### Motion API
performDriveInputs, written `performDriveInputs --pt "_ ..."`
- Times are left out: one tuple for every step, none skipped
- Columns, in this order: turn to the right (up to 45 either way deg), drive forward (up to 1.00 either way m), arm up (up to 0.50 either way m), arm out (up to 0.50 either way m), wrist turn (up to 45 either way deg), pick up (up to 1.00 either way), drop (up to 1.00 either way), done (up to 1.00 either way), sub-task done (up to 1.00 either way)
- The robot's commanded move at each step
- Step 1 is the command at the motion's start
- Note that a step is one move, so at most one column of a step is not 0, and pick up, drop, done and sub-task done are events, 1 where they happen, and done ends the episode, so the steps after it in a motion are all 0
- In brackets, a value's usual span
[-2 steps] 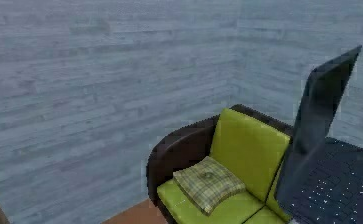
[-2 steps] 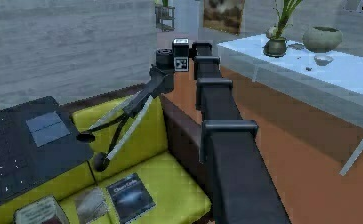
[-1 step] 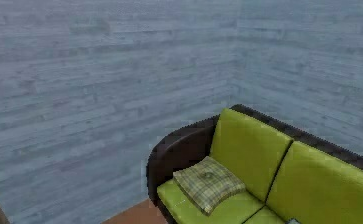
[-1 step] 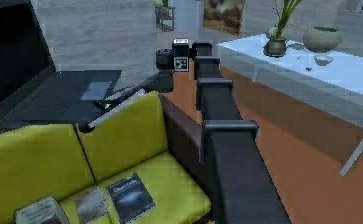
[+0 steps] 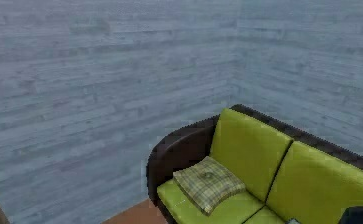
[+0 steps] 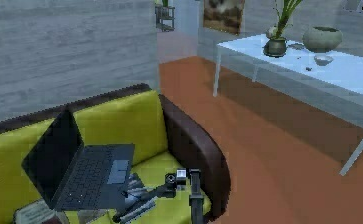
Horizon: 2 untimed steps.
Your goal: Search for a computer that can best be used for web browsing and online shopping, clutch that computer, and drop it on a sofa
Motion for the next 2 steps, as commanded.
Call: performDriveInputs --pt "0.0 0.0 -0.32 0.0 0.0 0.0 0.0 0.0 0.0" --pt "0.0 0.0 0.0 0.0 0.0 0.0 1.0 0.0 0.0"
